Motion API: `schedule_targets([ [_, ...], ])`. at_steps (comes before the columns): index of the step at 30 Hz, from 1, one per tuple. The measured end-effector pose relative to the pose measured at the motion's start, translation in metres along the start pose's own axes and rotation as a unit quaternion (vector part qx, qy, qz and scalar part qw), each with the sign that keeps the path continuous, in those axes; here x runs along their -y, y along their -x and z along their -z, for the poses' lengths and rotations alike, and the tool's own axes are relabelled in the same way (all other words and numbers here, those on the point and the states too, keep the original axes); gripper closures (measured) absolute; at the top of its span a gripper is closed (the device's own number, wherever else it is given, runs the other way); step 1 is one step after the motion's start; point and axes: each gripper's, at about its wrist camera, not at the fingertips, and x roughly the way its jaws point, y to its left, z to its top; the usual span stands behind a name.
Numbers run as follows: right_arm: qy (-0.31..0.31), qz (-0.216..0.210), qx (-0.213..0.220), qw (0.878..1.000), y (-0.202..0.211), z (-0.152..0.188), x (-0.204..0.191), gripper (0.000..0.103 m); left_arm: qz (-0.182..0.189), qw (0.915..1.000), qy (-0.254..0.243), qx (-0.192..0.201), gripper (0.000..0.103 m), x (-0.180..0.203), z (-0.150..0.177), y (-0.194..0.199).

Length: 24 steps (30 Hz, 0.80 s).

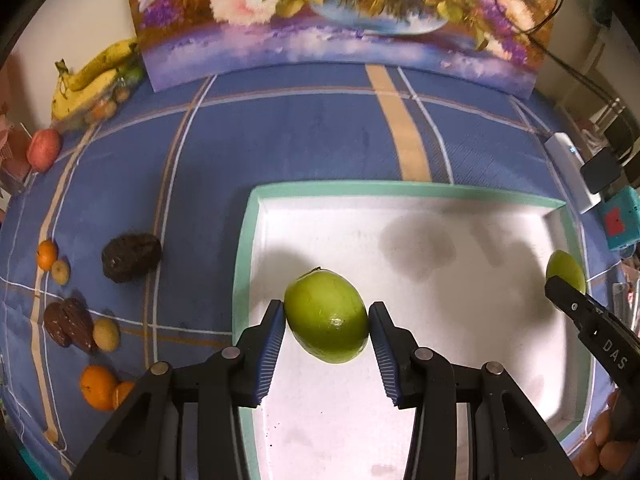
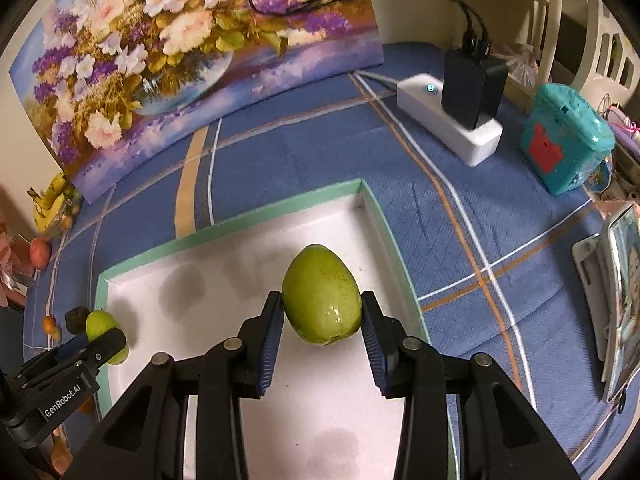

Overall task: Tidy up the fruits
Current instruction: 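Carry both green fruits over the white tray with both tools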

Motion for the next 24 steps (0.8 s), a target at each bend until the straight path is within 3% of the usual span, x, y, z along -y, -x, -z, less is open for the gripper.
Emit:
schedule_targets([
  [5, 0.005, 0.012, -0.021, 1.000, -0.015, 0.005, 0.000, 0.063, -0.003, 1.0000, -0.001, -0.003, 0.057, 0.000, 0.001, -0.004],
  [24, 0.020, 0.024, -0.021, 0.999, -0.020, 0.008, -0.001, 0.063, -0.006, 1.0000, -0.006, 0.001, 0.056, 0.003, -0.003, 0.005],
])
